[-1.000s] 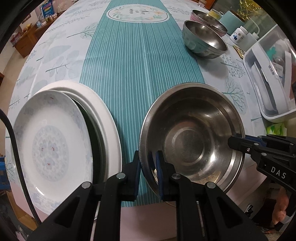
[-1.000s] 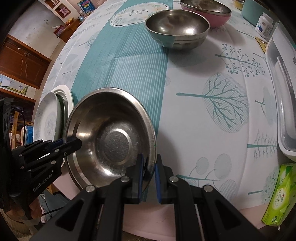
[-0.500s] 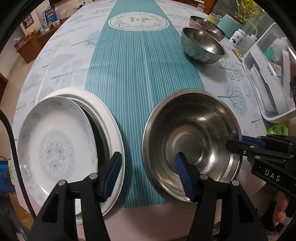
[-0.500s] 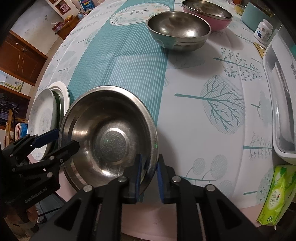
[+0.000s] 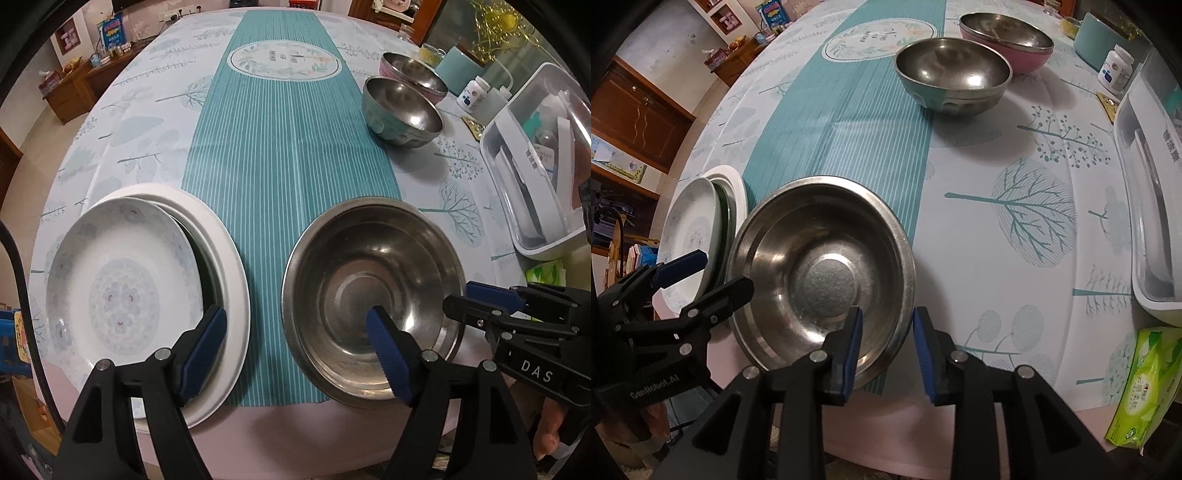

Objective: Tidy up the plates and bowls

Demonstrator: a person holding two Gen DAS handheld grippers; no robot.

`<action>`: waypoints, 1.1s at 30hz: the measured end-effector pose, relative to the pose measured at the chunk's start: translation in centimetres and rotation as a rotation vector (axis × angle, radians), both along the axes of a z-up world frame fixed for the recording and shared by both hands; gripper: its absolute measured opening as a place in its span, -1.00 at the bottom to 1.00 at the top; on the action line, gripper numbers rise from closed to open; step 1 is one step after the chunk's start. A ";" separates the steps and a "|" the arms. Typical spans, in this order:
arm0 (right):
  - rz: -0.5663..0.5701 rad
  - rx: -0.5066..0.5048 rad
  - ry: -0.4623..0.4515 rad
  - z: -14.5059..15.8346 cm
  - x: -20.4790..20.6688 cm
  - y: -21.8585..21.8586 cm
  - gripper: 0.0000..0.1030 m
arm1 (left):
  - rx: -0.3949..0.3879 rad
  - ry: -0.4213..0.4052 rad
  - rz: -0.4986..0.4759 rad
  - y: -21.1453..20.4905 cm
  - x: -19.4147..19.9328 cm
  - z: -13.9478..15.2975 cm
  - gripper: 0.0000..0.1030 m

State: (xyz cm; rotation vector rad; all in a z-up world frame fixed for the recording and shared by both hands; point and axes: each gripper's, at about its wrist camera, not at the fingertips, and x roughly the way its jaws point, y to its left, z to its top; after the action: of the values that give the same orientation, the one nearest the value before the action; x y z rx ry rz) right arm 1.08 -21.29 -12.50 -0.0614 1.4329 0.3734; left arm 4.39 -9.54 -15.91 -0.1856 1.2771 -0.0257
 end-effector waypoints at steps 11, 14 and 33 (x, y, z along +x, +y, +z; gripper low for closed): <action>0.025 0.064 -0.083 3.3 -1.0 -2.8 -0.43 | 0.037 -0.073 0.041 -1.0 -0.9 4.2 0.52; 0.028 0.071 -0.107 4.3 -1.0 -3.3 -0.43 | 0.044 -0.102 0.044 -1.4 -0.8 6.0 0.52; -0.113 0.020 -0.341 13.4 8.5 -7.9 -0.43 | 0.207 -0.319 -0.119 -2.6 12.6 18.5 0.61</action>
State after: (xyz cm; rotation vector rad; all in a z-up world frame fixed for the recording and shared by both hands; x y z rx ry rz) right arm 9.55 -29.23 0.87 -0.0263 1.0900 0.2695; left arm 16.98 -12.18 2.64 0.0718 0.9630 -0.0238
